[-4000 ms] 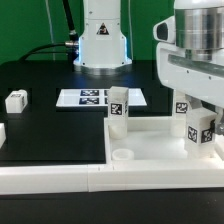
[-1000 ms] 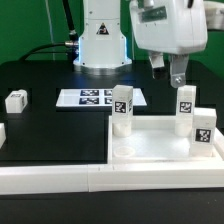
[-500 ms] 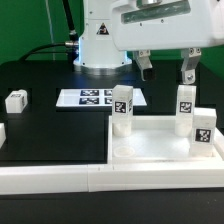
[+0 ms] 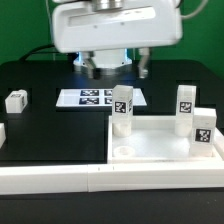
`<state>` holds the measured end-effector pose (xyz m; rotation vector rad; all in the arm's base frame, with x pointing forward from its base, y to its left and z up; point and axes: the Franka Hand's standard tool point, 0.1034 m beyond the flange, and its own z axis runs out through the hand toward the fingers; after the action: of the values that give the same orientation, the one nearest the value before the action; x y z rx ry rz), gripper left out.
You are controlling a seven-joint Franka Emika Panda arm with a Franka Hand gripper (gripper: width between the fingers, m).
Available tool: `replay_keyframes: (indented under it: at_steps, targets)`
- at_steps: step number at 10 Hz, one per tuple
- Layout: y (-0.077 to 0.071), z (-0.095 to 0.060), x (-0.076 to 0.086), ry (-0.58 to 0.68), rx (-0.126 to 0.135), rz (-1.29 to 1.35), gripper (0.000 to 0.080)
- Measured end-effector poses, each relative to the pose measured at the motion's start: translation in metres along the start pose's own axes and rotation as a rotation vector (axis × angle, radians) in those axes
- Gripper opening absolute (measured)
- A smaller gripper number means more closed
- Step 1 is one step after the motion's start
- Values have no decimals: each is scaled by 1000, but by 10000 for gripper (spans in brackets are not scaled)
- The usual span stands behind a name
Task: Assemble square table
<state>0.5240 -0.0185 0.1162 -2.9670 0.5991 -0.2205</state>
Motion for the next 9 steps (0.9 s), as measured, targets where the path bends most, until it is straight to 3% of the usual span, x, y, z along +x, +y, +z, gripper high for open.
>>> replay_keyframes:
  at_steps: [1,5,7,9]
  targets:
    - [16,0,-1,0,-6,-83,649]
    - [13,0,-1,-2,-8,-270,649]
    - [20,2,-2,-6,-12,-431,649]
    - [75,8,-18,-29,-32,-520,649]
